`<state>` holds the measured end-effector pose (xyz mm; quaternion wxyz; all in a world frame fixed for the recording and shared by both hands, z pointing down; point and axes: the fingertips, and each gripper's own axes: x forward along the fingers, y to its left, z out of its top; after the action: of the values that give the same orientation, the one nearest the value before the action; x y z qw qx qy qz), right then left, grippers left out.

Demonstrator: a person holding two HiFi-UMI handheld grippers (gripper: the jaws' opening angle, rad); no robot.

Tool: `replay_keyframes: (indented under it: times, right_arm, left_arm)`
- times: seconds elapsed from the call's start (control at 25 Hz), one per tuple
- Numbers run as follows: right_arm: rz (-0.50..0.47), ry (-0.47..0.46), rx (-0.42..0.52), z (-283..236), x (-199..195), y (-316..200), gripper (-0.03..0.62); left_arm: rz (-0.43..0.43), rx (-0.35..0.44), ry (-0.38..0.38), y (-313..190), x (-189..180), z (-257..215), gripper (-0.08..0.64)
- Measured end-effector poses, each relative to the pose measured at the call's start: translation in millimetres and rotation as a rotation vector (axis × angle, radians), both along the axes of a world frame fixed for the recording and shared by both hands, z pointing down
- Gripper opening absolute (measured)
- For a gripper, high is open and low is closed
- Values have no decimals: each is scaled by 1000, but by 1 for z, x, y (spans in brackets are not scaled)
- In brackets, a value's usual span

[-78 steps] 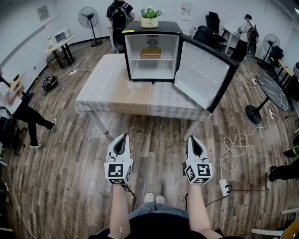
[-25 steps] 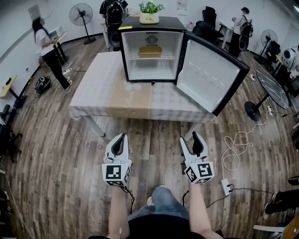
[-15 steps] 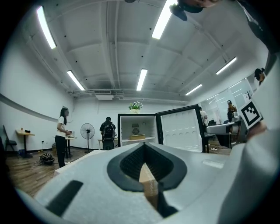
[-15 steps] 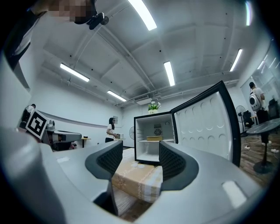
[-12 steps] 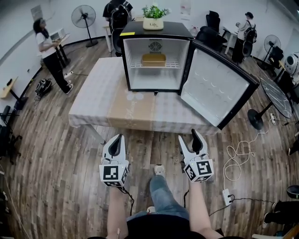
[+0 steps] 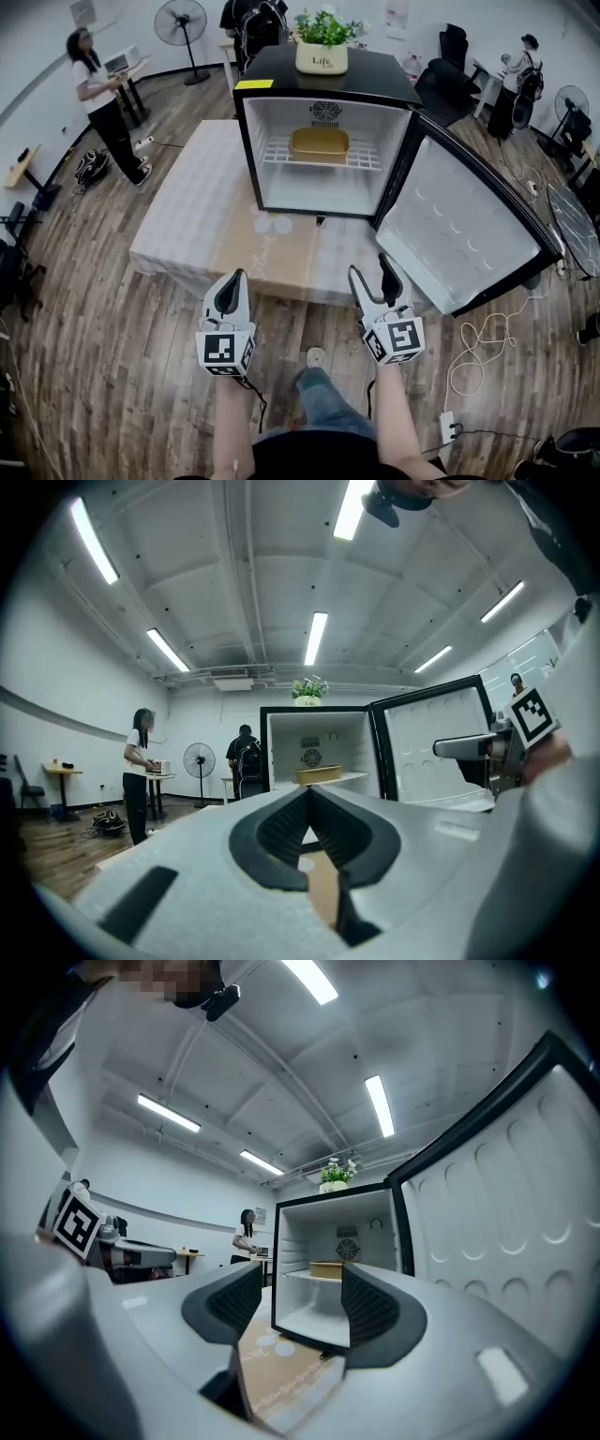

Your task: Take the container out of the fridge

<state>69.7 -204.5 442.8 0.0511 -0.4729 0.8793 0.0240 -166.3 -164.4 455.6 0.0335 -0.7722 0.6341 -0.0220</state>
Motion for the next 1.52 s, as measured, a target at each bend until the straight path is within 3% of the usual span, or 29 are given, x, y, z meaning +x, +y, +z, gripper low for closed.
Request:
replay_keyframes:
  times: [0.36,0.64,0.92,1.16,1.52]
  right_arm:
    - [-107,15,-5,-9,-34,-138,256]
    - [-128,25,9,-23,-47,-194,256]
    - [-133,123,34,-34,-65,-229,256]
    - [-156,322,47,-30,-87,-259,256]
    - [-259,805,55,-2,-119,-284,256]
  left_arm:
    - [-47,-8,-24,-129,3,-15,5]
    - [-28,-20,-40,-181,8,-17,5]
    - [12,0,-20,-225,10,-24,5]
    - [37,1,3,-247,4,-22,5]
    - [69,1,31,-255,5,-14,5]
